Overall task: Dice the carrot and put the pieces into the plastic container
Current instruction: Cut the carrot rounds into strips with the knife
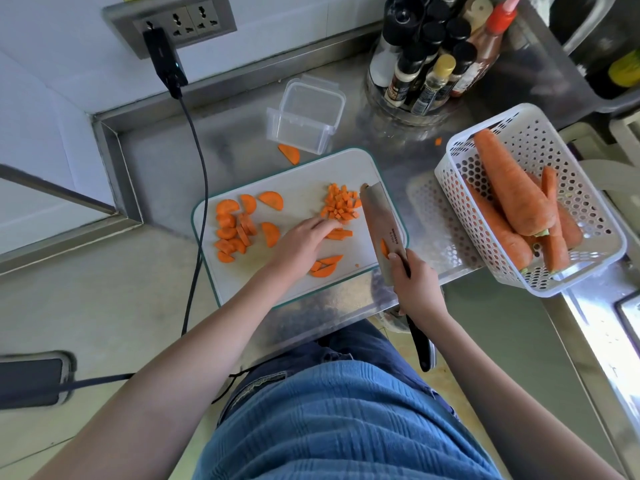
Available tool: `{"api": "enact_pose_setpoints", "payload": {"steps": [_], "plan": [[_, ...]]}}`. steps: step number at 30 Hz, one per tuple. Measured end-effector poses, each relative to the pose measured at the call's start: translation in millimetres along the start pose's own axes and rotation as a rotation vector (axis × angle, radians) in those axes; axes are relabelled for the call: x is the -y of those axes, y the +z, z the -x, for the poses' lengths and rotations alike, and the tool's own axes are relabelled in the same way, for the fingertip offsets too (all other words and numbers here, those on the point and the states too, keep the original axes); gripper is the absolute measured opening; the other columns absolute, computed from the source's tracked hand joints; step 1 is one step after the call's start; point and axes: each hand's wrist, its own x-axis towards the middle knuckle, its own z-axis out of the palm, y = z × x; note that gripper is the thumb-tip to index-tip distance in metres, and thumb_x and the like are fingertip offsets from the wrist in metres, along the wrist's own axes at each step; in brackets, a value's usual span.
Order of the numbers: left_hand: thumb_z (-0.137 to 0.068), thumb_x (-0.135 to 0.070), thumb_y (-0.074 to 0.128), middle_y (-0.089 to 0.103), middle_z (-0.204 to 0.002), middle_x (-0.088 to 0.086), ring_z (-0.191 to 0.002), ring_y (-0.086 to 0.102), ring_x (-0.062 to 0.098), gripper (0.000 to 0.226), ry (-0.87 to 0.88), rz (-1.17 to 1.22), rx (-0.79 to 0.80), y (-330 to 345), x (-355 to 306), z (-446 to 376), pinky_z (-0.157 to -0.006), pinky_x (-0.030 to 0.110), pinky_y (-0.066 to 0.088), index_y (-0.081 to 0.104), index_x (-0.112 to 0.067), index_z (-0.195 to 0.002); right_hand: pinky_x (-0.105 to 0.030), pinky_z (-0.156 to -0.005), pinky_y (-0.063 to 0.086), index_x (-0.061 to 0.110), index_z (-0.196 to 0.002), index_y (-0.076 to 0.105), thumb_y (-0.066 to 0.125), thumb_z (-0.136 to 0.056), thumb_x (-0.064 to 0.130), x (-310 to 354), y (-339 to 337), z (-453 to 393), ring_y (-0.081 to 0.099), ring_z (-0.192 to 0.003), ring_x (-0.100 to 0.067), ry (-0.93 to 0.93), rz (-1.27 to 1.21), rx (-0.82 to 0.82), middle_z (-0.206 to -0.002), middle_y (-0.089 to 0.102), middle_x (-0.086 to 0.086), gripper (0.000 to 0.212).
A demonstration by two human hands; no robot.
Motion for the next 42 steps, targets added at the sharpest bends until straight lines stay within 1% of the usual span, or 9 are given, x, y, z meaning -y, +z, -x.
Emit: {"api": "enact_pose_setpoints", "payload": {"steps": [4,7,11,15,20,23,28,38,42], "plan": [[-0.073,0.017,0.063,0.064,-0.107,0.009,-0.099,0.06,0.028,0.041,0.037,-0.036,0.0,0,1,1,-0.076,0.042,0.055,0.065,-0.006,-0.108,-0.04,-0.052,0.045,0.008,-0.09,0.053,0.041,-0.1,0.034,2,-1,-1,0.056,-0.06,-0.026,-0.027,0.033,-0.011,-0.074,0.06,-0.01,0.031],[-0.07,0.005,0.074,0.06,-0.111,0.011,-0.105,0.055,0.027,0.044,-0.004,-0.067,-0.036,-2,3,0,-0.085,0.038,0.05,0.064,-0.005,-0.111,-0.027,-0.041,0.032,0.01,-0.086,0.049,0.042,-0.1,0.038,0,-1,2,0.05,-0.045,-0.029,-0.184,0.321,-0.152,-0.057,0.054,-0.01,0.032],[-0.07,-0.005,0.078,0.054,-0.122,0.02,-0.113,0.051,0.037,0.055,-0.104,-0.088,0.06,0,7,0,-0.096,0.046,0.046,0.058,0.002,-0.121,-0.02,-0.039,0.024,0.006,-0.08,0.055,0.075,-0.081,0.02,-3,1,3,0.045,-0.033,-0.026,-0.368,0.626,-0.293,-0.045,0.047,-0.009,0.024],[-0.08,-0.002,0.069,0.049,-0.13,0.018,-0.117,0.05,0.034,0.034,-0.109,-0.133,0.073,1,4,-2,-0.101,0.042,0.043,0.062,0.003,-0.113,-0.024,-0.041,0.025,0.003,-0.083,0.056,0.08,-0.071,0.02,-8,-4,2,0.051,-0.041,-0.028,-0.419,0.667,-0.313,-0.049,0.051,-0.01,0.032],[-0.072,-0.004,0.076,0.066,-0.105,0.014,-0.101,0.058,0.034,0.033,-0.03,-0.064,0.071,0,0,-4,-0.085,0.042,0.051,0.071,-0.006,-0.104,-0.026,-0.041,0.029,0.007,-0.081,0.047,0.07,-0.084,0.027,-6,-7,4,0.046,-0.042,-0.027,-0.344,0.519,-0.287,-0.053,0.052,-0.008,0.031],[-0.065,-0.006,0.082,0.067,-0.1,0.01,-0.097,0.059,0.033,0.038,-0.006,-0.073,0.078,2,0,-8,-0.085,0.04,0.049,0.071,-0.004,-0.101,-0.032,-0.047,0.038,0.015,-0.078,0.04,0.056,-0.093,0.039,1,-6,3,0.048,-0.05,-0.025,-0.176,0.183,-0.086,-0.061,0.055,-0.008,0.033],[-0.064,-0.003,0.08,0.063,-0.099,0.012,-0.092,0.057,0.034,0.032,-0.004,-0.1,0.09,4,-3,-12,-0.078,0.04,0.049,0.065,-0.003,-0.092,-0.032,-0.049,0.036,0.011,-0.077,0.048,0.055,-0.096,0.029,10,-3,1,0.044,-0.052,-0.018,0.007,-0.32,0.006,-0.071,0.057,-0.018,0.027],[-0.068,-0.009,0.076,0.06,-0.095,0.002,-0.092,0.053,0.021,0.04,-0.169,0.035,0.086,-3,11,8,-0.076,0.028,0.042,0.061,-0.01,-0.104,-0.028,-0.044,0.039,-0.002,-0.095,0.053,0.053,-0.097,0.027,10,-7,-3,0.046,-0.049,-0.015,0.034,-0.308,-0.003,-0.067,0.056,-0.001,0.029],[-0.072,-0.018,0.081,0.063,-0.111,-0.001,-0.103,0.056,0.012,0.046,-0.312,0.204,0.071,-10,17,17,-0.09,0.021,0.041,0.065,-0.013,-0.115,-0.033,-0.049,0.039,-0.004,-0.099,0.053,0.053,-0.096,0.03,7,-4,-6,0.046,-0.054,-0.02,0.044,-0.285,-0.003,-0.068,0.053,-0.01,0.034]]}}
